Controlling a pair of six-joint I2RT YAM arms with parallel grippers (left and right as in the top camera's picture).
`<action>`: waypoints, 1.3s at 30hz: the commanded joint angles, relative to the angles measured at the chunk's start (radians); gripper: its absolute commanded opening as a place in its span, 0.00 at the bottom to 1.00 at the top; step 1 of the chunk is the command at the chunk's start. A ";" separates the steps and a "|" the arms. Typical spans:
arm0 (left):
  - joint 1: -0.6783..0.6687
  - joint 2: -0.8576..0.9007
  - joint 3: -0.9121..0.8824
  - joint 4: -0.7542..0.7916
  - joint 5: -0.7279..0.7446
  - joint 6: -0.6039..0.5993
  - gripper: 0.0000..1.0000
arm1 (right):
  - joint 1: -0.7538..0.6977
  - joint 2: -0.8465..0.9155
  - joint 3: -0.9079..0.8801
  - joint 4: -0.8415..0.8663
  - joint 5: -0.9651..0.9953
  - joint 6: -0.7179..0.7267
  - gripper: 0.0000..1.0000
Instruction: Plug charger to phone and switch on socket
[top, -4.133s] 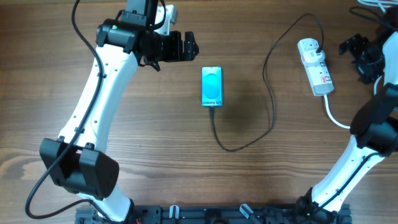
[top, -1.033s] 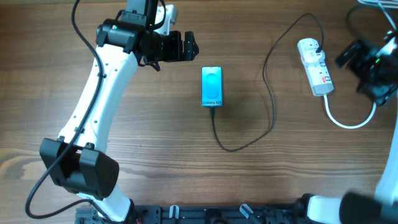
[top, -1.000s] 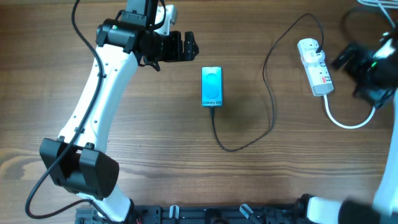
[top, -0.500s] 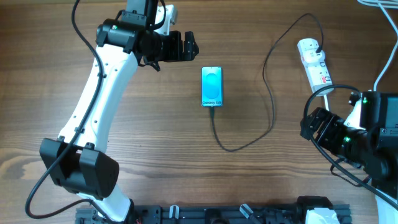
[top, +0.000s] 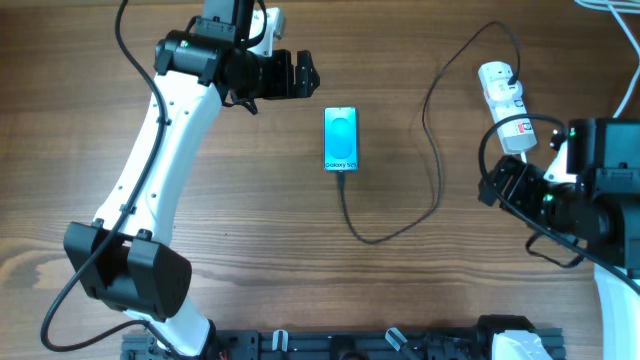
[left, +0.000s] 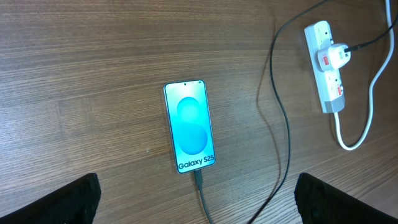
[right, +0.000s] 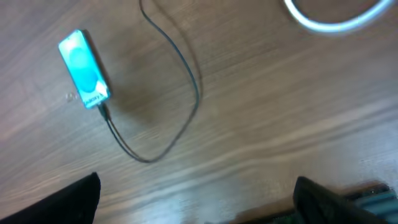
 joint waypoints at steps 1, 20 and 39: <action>0.000 0.008 -0.003 0.003 -0.002 0.006 1.00 | 0.005 -0.078 -0.086 0.141 -0.061 -0.161 1.00; 0.000 0.008 -0.003 0.003 -0.002 0.006 1.00 | 0.005 -0.990 -1.094 1.198 -0.272 -0.348 1.00; 0.000 0.008 -0.003 0.003 -0.002 0.006 1.00 | 0.005 -1.080 -1.357 1.578 -0.114 -0.399 1.00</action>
